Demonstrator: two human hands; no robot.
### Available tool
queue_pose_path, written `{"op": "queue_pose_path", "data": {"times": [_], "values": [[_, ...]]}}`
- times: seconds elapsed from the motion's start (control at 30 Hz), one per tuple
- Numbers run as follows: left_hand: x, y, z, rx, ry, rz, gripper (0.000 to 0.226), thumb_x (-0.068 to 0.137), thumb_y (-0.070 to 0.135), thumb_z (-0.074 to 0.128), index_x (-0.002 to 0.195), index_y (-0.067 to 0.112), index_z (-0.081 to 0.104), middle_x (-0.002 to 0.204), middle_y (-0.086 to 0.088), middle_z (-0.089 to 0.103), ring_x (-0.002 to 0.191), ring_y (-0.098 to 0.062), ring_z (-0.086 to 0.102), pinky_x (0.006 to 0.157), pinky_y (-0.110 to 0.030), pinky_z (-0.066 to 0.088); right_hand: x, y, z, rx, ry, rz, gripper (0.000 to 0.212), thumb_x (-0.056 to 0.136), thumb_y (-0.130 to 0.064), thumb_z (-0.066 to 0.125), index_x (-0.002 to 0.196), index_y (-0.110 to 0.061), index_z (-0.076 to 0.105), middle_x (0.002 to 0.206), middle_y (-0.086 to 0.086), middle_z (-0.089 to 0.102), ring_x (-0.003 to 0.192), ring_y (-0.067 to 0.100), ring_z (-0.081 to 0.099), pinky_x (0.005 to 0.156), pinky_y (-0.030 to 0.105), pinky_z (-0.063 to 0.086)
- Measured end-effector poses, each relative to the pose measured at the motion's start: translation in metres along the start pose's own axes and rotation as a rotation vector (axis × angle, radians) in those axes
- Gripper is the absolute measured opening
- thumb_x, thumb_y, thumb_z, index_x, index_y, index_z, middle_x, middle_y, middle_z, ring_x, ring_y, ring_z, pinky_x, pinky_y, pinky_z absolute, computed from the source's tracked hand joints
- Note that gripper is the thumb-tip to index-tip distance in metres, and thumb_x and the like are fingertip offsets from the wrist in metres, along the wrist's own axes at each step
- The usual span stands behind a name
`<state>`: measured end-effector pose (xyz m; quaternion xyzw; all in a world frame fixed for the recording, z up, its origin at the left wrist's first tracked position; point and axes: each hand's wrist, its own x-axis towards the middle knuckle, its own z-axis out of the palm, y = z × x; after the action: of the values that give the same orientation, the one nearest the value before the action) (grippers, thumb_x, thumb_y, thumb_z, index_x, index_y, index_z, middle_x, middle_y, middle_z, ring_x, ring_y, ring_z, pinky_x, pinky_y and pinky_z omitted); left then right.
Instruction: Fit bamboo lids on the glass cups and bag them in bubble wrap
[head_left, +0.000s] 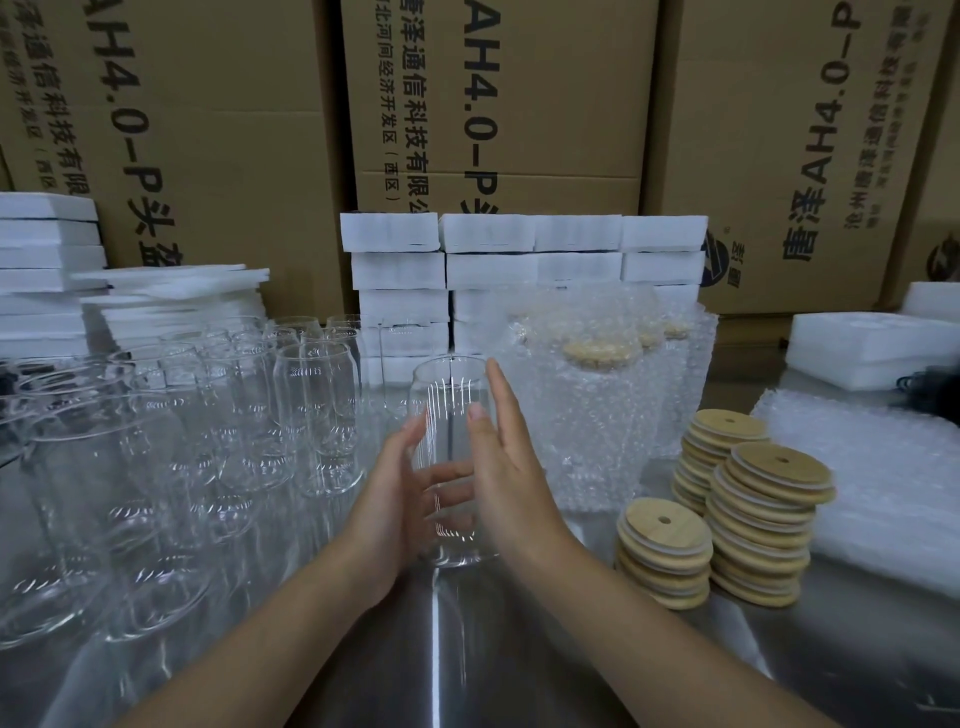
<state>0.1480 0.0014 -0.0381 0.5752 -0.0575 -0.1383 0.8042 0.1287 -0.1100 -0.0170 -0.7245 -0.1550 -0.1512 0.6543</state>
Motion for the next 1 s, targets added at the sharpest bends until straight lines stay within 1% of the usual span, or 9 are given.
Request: {"op": "queue_pose_path", "data": {"times": [0.1,0.17,0.2,0.33,0.43,0.53,0.6,0.73,1.0], "values": [[0.003,0.000,0.001,-0.036,0.021,0.006,0.053,0.084,0.064,0.046,0.101,0.018,0.067,0.078,0.002,0.075,0.068,-0.013,0.072,0.057,-0.028,0.053,0.002,0.000,-0.004,0.041,-0.011,0.037,0.044,0.101,-0.045,0.034,0.138,-0.063,0.018,0.151,-0.006,0.035,0.125,0.021,0.054,0.100,0.042,0.048],[0.003,0.001,0.002,-0.046,0.018,-0.005,0.053,0.088,0.063,0.042,0.104,0.017,0.064,0.077,0.002,0.074,0.067,-0.013,0.072,0.056,-0.028,0.052,0.005,0.001,-0.008,0.051,-0.020,0.048,0.045,0.102,-0.041,0.032,0.142,-0.056,0.017,0.140,-0.020,0.033,0.094,-0.009,0.063,0.073,0.011,0.052],[0.002,0.001,0.003,-0.038,0.013,-0.011,0.054,0.084,0.064,0.045,0.103,0.017,0.064,0.075,0.002,0.074,0.066,-0.012,0.071,0.057,-0.029,0.052,0.005,0.001,-0.009,0.047,-0.024,0.055,0.046,0.102,-0.041,0.031,0.144,-0.053,0.016,0.141,-0.021,0.031,0.095,-0.015,0.058,0.070,0.005,0.046],[-0.007,0.002,0.009,0.032,-0.016,0.020,0.085,0.053,0.069,0.071,0.119,0.018,0.058,0.085,0.006,0.072,0.072,-0.010,0.070,0.063,-0.030,0.050,0.006,0.004,-0.005,0.018,-0.005,0.049,0.048,0.101,-0.044,0.032,0.145,-0.053,0.014,0.158,-0.015,0.017,0.139,0.014,0.034,0.113,0.036,0.030],[-0.010,0.001,0.012,0.055,-0.003,0.105,0.126,0.035,0.069,0.077,0.145,0.022,0.038,0.113,0.003,0.059,0.088,-0.011,0.063,0.063,-0.030,0.050,0.003,0.004,-0.004,-0.006,-0.011,0.031,0.050,0.101,-0.045,0.030,0.147,-0.051,0.010,0.158,-0.017,0.014,0.143,0.007,0.022,0.114,0.029,0.020],[-0.011,0.000,0.014,0.067,0.021,0.151,0.150,0.015,0.073,0.082,0.148,0.025,0.033,0.134,-0.003,0.050,0.109,-0.018,0.056,0.085,-0.035,0.048,0.001,0.004,-0.004,-0.029,-0.031,0.004,0.051,0.100,-0.048,0.029,0.146,-0.052,0.008,0.158,-0.019,0.010,0.141,0.000,0.016,0.107,0.023,0.017],[-0.011,0.000,0.013,0.053,0.018,0.170,0.139,0.027,0.068,0.080,0.149,0.024,0.032,0.141,-0.006,0.047,0.115,-0.020,0.051,0.092,-0.037,0.046,0.000,0.004,-0.004,-0.031,-0.045,-0.015,0.051,0.100,-0.046,0.031,0.145,-0.053,0.008,0.157,-0.020,0.011,0.133,-0.007,0.018,0.103,0.020,0.018],[-0.008,0.003,0.013,0.008,0.014,0.138,0.122,0.039,0.063,0.075,0.147,0.020,0.037,0.129,-0.005,0.050,0.099,-0.017,0.057,0.069,-0.033,0.047,0.001,0.001,-0.007,-0.003,-0.069,-0.050,0.051,0.101,-0.039,0.036,0.145,-0.051,0.013,0.155,-0.022,0.015,0.126,-0.012,0.018,0.091,0.007,0.021],[0.001,-0.003,-0.002,-0.005,0.056,0.137,0.094,0.060,0.064,0.065,0.143,0.026,0.042,0.121,-0.002,0.063,0.097,-0.017,0.067,0.070,-0.034,0.050,0.003,0.000,-0.009,0.056,-0.045,-0.065,0.054,0.100,-0.036,0.042,0.147,-0.046,0.018,0.149,-0.024,0.021,0.119,-0.017,0.026,0.086,0.003,0.025]]}}
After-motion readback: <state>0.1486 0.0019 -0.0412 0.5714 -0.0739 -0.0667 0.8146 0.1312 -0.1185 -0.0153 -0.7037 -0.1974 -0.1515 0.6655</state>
